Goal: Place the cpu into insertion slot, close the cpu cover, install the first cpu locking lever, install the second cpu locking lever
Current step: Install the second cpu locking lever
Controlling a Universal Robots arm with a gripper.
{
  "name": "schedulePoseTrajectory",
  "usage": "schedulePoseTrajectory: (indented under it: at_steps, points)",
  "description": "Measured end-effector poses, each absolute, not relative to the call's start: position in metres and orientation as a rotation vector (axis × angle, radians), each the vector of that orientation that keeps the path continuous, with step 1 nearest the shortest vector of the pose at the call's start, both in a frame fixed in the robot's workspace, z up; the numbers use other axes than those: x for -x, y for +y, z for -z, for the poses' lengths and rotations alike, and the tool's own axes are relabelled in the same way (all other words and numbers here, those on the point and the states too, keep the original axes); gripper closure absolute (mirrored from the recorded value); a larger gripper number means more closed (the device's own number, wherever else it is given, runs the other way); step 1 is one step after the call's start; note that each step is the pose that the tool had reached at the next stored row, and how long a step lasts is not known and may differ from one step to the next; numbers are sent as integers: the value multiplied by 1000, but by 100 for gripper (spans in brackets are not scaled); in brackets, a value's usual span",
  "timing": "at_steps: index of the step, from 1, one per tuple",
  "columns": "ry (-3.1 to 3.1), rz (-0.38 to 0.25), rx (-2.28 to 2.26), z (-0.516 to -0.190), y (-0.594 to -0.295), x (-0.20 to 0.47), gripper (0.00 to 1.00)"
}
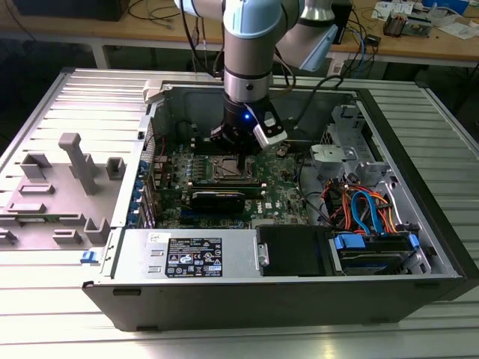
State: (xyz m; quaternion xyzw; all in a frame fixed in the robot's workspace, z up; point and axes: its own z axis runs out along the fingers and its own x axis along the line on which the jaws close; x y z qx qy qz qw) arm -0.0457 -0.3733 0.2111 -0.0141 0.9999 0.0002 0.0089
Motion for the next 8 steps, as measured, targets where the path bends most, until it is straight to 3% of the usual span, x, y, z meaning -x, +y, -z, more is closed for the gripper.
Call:
schedulePoseTrajectory:
  at_steps: [8]
  points:
    - [3123,0,44,-211,-378,46,89]
